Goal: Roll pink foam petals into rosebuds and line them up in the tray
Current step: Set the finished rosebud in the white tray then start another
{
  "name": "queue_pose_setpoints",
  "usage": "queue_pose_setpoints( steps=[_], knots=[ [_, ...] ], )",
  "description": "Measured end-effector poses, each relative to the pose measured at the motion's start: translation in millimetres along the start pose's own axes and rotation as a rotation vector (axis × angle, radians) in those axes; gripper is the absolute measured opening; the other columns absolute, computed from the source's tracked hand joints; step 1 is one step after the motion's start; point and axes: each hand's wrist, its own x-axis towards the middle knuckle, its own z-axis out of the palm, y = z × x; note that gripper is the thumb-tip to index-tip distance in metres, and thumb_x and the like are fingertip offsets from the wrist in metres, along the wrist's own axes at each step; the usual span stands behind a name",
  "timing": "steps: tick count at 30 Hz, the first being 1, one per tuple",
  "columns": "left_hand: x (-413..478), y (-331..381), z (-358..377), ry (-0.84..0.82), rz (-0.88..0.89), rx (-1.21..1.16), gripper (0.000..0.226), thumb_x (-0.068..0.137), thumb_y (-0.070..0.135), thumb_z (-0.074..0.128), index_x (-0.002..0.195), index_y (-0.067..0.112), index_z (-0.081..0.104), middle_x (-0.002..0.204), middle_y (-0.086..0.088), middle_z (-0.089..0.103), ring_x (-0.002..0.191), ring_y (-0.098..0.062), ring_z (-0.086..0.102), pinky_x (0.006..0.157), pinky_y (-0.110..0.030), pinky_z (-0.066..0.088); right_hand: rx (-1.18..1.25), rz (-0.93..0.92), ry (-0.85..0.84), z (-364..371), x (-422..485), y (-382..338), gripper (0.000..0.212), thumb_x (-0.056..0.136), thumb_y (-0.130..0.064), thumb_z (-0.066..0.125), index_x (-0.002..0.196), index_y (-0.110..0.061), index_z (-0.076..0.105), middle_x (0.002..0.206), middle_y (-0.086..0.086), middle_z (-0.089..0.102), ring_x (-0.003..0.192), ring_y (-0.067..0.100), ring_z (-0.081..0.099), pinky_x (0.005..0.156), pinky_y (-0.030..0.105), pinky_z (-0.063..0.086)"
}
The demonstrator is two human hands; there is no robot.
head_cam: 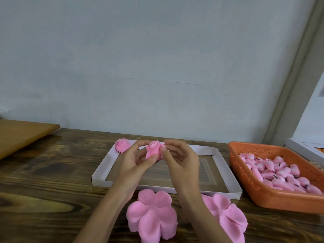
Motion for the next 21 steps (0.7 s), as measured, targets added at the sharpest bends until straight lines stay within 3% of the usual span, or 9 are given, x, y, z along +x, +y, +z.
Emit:
queue_pose_setpoints(
  steps=[8, 11, 16, 21],
  knots=[
    [-2, 1, 8, -0.037, -0.024, 0.03, 0.04, 0.095, 0.01, 0.07, 0.135, 0.015, 0.063, 0.124, -0.008, 0.074, 0.119, -0.025, 0.069, 0.099, -0.034, 0.056, -0.069, -0.011, 0.002, -1, 0, 2, 0.009, 0.094, -0.004, 0.073, 0.091, -0.013, 0.072, 0.083, 0.0, 0.078, 0.079, 0.018, 0.076, 0.072, 0.032, 0.063],
    [-4, 3, 12, -0.036, -0.016, 0.023, 0.037, 0.091, 0.016, 0.072, 0.128, 0.013, 0.07, 0.12, -0.009, 0.075, 0.117, -0.024, 0.07, 0.094, -0.027, 0.056, -0.112, -0.032, -0.017, -2, -1, 2, 0.013, 0.093, -0.005, 0.073, 0.09, -0.017, 0.074, 0.085, -0.004, 0.078, 0.081, 0.016, 0.076, 0.073, 0.032, 0.063],
    [-5, 1, 11, -0.029, -0.014, 0.099, 0.035, 0.085, 0.021, 0.076, 0.118, 0.008, 0.073, 0.111, -0.015, 0.077, 0.111, -0.03, 0.072, 0.098, -0.044, 0.058, -0.156, -0.029, -0.051, -1, -1, 4, 0.015, 0.091, -0.003, 0.075, 0.09, -0.018, 0.079, 0.089, -0.004, 0.078, 0.082, 0.015, 0.076, 0.072, 0.031, 0.062],
    [-4, -6, 12, 0.044, -0.012, 0.121, 0.02, 0.087, 0.015, 0.071, 0.106, 0.013, 0.077, 0.099, -0.016, 0.078, 0.102, -0.034, 0.074, 0.088, -0.042, 0.061, -0.077, 0.006, -0.079, 1, -2, 5, 0.015, 0.088, 0.001, 0.077, 0.087, -0.014, 0.077, 0.084, 0.0, 0.079, 0.073, 0.019, 0.075, 0.063, 0.028, 0.059]
  ],
)
